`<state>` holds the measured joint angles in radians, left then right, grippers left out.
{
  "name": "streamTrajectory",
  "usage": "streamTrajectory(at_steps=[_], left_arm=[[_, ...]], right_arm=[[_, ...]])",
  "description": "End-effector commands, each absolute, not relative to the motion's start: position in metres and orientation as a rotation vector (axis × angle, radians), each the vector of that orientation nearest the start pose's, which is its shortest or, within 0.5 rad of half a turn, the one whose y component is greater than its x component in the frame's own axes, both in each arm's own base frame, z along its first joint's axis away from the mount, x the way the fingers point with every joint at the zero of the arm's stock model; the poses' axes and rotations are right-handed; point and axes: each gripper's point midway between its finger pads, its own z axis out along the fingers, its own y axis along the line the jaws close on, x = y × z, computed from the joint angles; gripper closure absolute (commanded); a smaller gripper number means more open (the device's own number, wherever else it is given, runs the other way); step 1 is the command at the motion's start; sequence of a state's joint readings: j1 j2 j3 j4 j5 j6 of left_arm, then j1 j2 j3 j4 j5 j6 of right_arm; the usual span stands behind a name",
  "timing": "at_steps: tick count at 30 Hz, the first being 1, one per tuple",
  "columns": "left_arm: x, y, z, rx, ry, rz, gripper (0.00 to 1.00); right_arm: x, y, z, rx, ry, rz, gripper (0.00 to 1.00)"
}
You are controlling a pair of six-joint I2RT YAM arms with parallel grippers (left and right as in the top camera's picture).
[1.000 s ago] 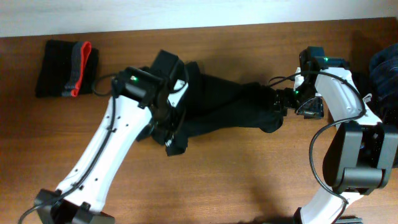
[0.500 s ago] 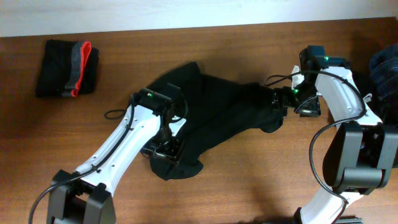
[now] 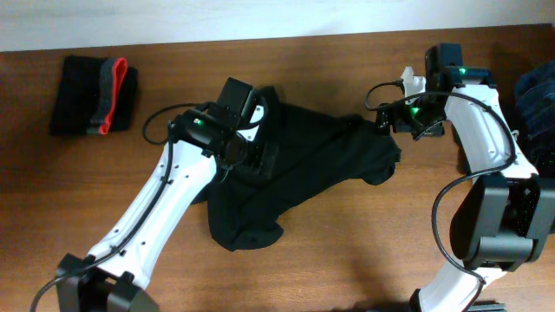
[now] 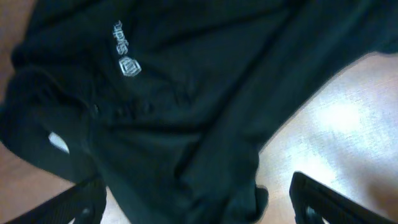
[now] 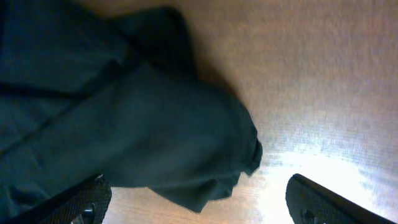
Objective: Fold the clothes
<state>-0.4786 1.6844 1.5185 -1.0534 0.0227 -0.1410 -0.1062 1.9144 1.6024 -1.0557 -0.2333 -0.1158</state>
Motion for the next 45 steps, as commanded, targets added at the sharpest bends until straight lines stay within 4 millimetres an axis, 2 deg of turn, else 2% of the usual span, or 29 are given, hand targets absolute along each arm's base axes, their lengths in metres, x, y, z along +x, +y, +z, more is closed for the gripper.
streamTrajectory(at_steps=[1, 5, 9, 12, 17, 23, 26, 27, 28, 29, 31, 32, 33, 36, 38, 40, 45], left_arm=[[0.355, -0.176, 0.149, 0.413, 2.785, -0.129, 0.06], [0.369, -0.183, 0.132, 0.41, 2.785, -0.134, 0.06], [0.377, -0.198, 0.111, 0.425, 2.803, -0.204, 0.06], [0.382, -0.201, 0.096, 0.427, 2.818, -0.213, 0.06], [0.384, -0.201, 0.083, 0.425, 2.841, -0.204, 0.06], [0.386, -0.2, 0.072, 0.42, 2.859, -0.196, 0.06], [0.388, -0.198, 0.072, 0.413, 2.857, -0.196, 0.06], [0.388, -0.197, 0.072, 0.41, 2.857, -0.196, 0.06], [0.389, -0.197, 0.072, 0.408, 2.857, -0.196, 0.06], [0.389, -0.195, 0.072, 0.404, 2.858, -0.195, 0.06], [0.39, -0.193, 0.072, 0.394, 2.86, -0.193, 0.05], [0.391, -0.191, 0.072, 0.388, 2.861, -0.192, 0.06], [0.392, -0.189, 0.072, 0.381, 2.862, -0.192, 0.05], [0.395, -0.183, 0.072, 0.36, 2.864, -0.19, 0.06], [0.396, -0.18, 0.071, 0.345, 2.867, -0.192, 0.06], [0.395, -0.175, 0.071, 0.335, 2.878, -0.186, 0.06], [0.397, -0.166, 0.07, 0.305, 2.887, -0.18, 0.06]], right_arm=[[0.417, 0.009, 0.114, -0.22, 2.846, 0.318, 0.05], [0.42, 0.016, 0.11, -0.321, 2.828, 0.296, 0.05], [0.427, 0.015, 0.1, -0.334, 2.812, 0.26, 0.05], [0.429, 0.015, 0.088, -0.334, 2.808, 0.258, 0.06], [0.425, 0.016, 0.073, -0.322, 2.841, 0.277, 0.21], [0.428, 0.023, 0.05, -0.347, 2.844, 0.287, 0.21], [0.432, 0.028, 0.046, -0.362, 2.833, 0.285, 0.21], [0.433, 0.029, 0.046, -0.366, 2.829, 0.285, 0.25], [0.434, 0.03, 0.046, -0.369, 2.825, 0.284, 0.36], [0.434, 0.03, 0.046, -0.369, 2.826, 0.284, 0.6], [0.432, 0.029, 0.045, -0.367, 2.837, 0.282, 0.87], [0.429, 0.027, 0.044, -0.364, 2.85, 0.278, 0.93], [0.425, 0.027, 0.043, -0.362, 2.866, 0.278, 0.96], [0.416, 0.027, 0.042, -0.35, 2.904, 0.291, 0.96], [0.409, 0.022, 0.049, -0.245, 2.953, 0.265, 0.96], [0.404, 0.019, 0.066, -0.222, 2.967, 0.237, 0.96], [0.398, 0.018, 0.132, -0.13, 2.881, 0.215, 0.96]])
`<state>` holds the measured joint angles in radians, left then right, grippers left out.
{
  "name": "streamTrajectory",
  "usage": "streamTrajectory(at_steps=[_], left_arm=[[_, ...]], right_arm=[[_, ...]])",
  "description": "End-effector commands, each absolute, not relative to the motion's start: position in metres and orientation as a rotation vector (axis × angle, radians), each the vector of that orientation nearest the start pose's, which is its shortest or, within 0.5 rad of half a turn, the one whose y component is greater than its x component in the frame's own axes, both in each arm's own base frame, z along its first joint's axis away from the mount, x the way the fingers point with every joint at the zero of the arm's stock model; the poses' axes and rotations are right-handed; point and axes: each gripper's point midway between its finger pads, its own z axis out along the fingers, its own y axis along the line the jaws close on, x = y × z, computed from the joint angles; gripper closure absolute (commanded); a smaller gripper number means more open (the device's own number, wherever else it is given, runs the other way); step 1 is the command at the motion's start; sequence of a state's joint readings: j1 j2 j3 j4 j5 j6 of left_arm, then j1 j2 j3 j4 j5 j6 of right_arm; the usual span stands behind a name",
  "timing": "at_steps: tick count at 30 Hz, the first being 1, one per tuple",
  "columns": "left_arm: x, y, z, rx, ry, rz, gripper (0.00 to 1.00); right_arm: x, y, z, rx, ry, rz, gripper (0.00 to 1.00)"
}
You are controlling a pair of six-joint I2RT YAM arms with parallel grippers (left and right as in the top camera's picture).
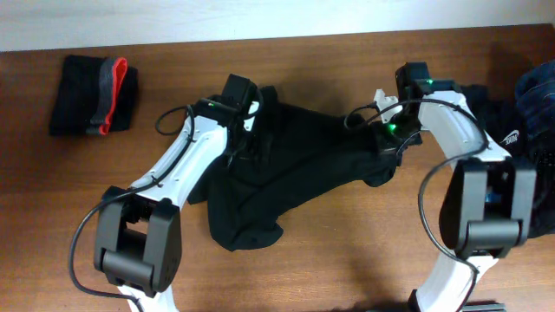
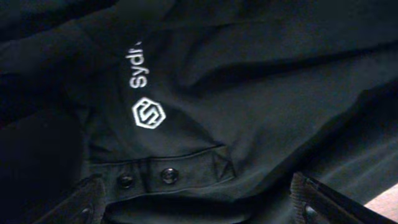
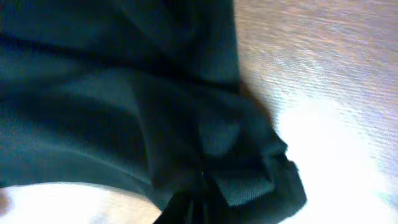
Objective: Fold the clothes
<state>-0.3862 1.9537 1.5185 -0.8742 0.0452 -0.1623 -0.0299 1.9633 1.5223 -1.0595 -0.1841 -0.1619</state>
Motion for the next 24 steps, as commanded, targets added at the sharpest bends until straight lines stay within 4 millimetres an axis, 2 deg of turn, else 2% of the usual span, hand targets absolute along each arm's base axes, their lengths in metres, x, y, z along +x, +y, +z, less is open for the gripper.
streamTrajectory(at_steps=[1, 4, 6, 11, 24], left_arm=[[0.398, -0.165, 0.07, 0.298, 2.888, -0.179, 0.05], [0.4, -0.16, 0.07, 0.282, 2.889, -0.178, 0.06], [0.401, -0.158, 0.07, 0.274, 2.889, -0.178, 0.05], [0.401, -0.157, 0.07, 0.271, 2.89, -0.177, 0.05], [0.401, -0.156, 0.07, 0.269, 2.889, -0.176, 0.06]], right_arm=[[0.392, 0.018, 0.143, -0.128, 2.873, 0.214, 0.96], [0.369, 0.011, 0.161, -0.04, 2.903, 0.168, 0.96], [0.357, 0.005, 0.161, 0.047, 2.944, 0.122, 0.96], [0.32, -0.005, 0.142, 0.183, 3.102, 0.035, 0.96], [0.263, -0.003, 0.085, 0.337, 3.309, 0.012, 0.96]])
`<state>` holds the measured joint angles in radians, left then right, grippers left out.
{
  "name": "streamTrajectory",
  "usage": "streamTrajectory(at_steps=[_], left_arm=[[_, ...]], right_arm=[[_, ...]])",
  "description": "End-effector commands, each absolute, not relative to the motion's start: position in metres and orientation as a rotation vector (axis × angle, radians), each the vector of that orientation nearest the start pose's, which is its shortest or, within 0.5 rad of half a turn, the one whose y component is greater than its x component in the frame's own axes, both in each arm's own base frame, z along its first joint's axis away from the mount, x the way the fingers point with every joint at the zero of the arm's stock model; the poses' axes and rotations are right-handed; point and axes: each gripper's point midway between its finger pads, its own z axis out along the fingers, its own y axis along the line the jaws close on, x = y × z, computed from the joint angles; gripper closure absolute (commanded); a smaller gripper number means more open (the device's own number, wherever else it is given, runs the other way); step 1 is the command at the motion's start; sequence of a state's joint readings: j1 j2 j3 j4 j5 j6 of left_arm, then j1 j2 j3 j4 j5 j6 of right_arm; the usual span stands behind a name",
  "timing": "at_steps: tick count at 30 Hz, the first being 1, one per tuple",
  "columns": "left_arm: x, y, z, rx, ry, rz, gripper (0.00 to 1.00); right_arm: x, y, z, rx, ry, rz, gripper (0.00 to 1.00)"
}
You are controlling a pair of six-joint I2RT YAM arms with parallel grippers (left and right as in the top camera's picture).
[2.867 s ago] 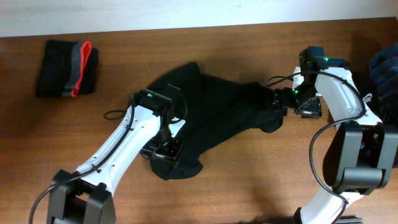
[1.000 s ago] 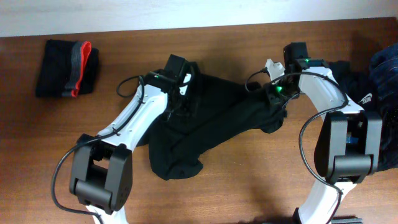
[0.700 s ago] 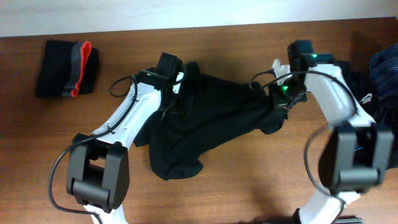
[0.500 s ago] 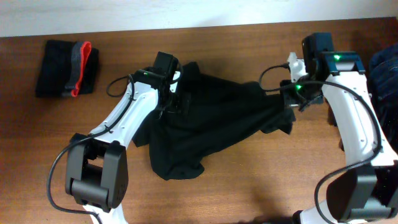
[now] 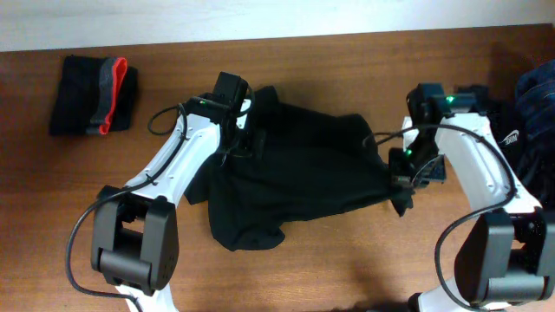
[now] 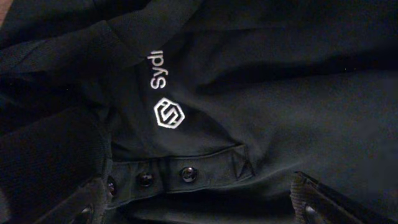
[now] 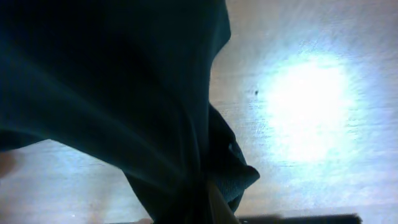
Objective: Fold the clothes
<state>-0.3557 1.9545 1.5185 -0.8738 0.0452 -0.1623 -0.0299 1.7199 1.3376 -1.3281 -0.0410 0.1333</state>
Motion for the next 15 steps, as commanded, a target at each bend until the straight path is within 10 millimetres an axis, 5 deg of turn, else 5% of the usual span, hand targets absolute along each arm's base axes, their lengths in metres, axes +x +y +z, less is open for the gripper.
streamTrajectory(at_steps=[1, 5, 8, 12, 15], left_arm=[[0.402, -0.157, 0.07, 0.269, 2.889, -0.176, 0.05], [0.402, -0.156, 0.07, 0.268, 2.889, -0.176, 0.05], [0.403, -0.157, 0.071, 0.267, 2.882, -0.179, 0.06], [0.412, -0.16, 0.077, 0.266, 2.846, -0.189, 0.06], [0.423, -0.164, 0.091, 0.273, 2.801, -0.201, 0.06]], right_arm=[[0.259, -0.003, 0.081, 0.341, 3.321, 0.011, 0.96], [0.245, -0.003, 0.067, 0.381, 3.359, 0.001, 0.95], [0.249, -0.003, 0.062, 0.378, 3.338, 0.005, 0.48], [0.28, -0.004, 0.079, 0.366, 3.234, 0.019, 0.32], [0.318, -0.005, 0.114, 0.342, 3.101, 0.036, 0.3]])
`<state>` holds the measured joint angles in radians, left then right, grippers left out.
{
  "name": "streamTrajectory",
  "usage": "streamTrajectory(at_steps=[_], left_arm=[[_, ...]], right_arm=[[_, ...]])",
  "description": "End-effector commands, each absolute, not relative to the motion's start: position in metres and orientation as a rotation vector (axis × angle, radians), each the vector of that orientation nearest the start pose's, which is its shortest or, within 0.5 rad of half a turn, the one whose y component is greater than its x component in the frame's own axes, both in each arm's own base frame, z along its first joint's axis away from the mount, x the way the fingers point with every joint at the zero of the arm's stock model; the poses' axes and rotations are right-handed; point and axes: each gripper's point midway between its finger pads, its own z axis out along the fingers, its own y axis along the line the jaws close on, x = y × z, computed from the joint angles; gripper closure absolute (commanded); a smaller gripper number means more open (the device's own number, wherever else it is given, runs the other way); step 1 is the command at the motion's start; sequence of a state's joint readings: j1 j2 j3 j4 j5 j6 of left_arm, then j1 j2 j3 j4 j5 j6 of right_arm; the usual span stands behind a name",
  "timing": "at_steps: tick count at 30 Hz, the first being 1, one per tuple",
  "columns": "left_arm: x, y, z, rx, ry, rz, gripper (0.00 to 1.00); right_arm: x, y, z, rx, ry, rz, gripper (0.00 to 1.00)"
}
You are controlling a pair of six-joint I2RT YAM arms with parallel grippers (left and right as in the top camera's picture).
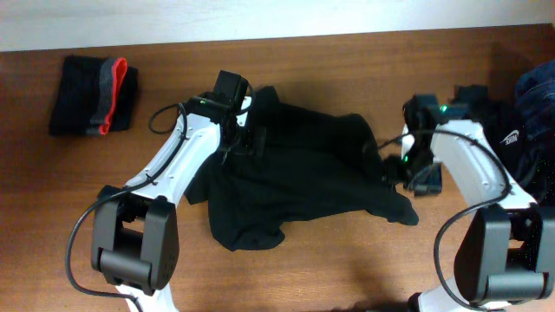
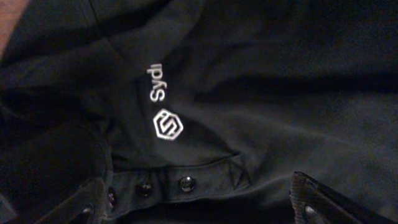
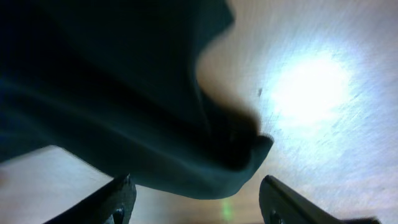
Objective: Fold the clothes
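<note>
A black polo shirt (image 1: 295,173) lies crumpled across the middle of the table. My left gripper (image 1: 243,139) hovers open over its collar end. In the left wrist view the left gripper (image 2: 198,205) straddles the button placket (image 2: 185,183), below a white logo (image 2: 166,124), with nothing pinched. My right gripper (image 1: 401,170) stands open at the shirt's right side. In the right wrist view the right gripper (image 3: 199,202) has a drooping shirt edge (image 3: 186,168) just above the gap between its fingers, and neither finger grips the edge.
A folded black cloth with a red stripe (image 1: 94,82) lies at the far left. A heap of dark clothes (image 1: 531,104) sits at the right edge. Bare wood of the table (image 1: 347,269) shows in front of the shirt.
My right gripper was shut on the shirt's right edge and is now open, with that edge lying loose on the table. The left gripper has barely shifted over the collar.
Both grippers were open above the shirt, the left near its middle and the right by the right sleeve. Then the left was over the logo and the right was shut on the sleeve fold. The right then held it farther to the right front, and now it is let go.
</note>
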<state>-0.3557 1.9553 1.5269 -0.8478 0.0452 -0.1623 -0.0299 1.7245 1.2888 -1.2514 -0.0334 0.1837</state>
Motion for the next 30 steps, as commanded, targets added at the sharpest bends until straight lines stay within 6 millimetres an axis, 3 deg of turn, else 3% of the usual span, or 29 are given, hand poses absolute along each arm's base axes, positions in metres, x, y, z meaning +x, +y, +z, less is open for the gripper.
streamTrajectory(at_steps=[1, 5, 7, 9, 12, 14, 16, 20, 30], left_arm=[[0.427, -0.165, 0.097, 0.272, 2.786, -0.206, 0.07], [0.441, -0.17, 0.117, 0.284, 2.725, -0.219, 0.07], [0.445, -0.171, 0.119, 0.283, 2.707, -0.224, 0.07], [0.446, -0.174, 0.118, 0.287, 2.7, -0.227, 0.18], [0.447, -0.177, 0.112, 0.296, 2.703, -0.227, 0.42], [0.45, -0.18, 0.104, 0.301, 2.71, -0.226, 0.48], [0.454, -0.182, 0.096, 0.302, 2.71, -0.228, 0.48], [0.461, -0.192, 0.082, 0.319, 2.697, -0.235, 0.33], [0.48, -0.243, 0.071, 0.487, 2.547, -0.272, 0.32]], right_arm=[[0.329, -0.005, 0.127, 0.336, 3.055, 0.042, 0.3], [0.374, -0.006, 0.176, 0.309, 2.861, 0.063, 0.3], [0.389, -0.006, 0.187, 0.301, 2.794, 0.07, 0.3], [0.396, -0.007, 0.186, 0.292, 2.77, 0.071, 0.3], [0.402, 0.0, 0.174, 0.207, 2.78, 0.111, 0.3], [0.406, 0.011, 0.161, 0.143, 2.796, 0.189, 0.3], [0.411, 0.023, 0.149, 0.086, 2.8, 0.265, 0.3], [0.419, 0.039, 0.122, -0.043, 2.82, 0.331, 0.27], [0.42, 0.064, 0.061, -0.186, 2.937, 0.357, 0.27]])
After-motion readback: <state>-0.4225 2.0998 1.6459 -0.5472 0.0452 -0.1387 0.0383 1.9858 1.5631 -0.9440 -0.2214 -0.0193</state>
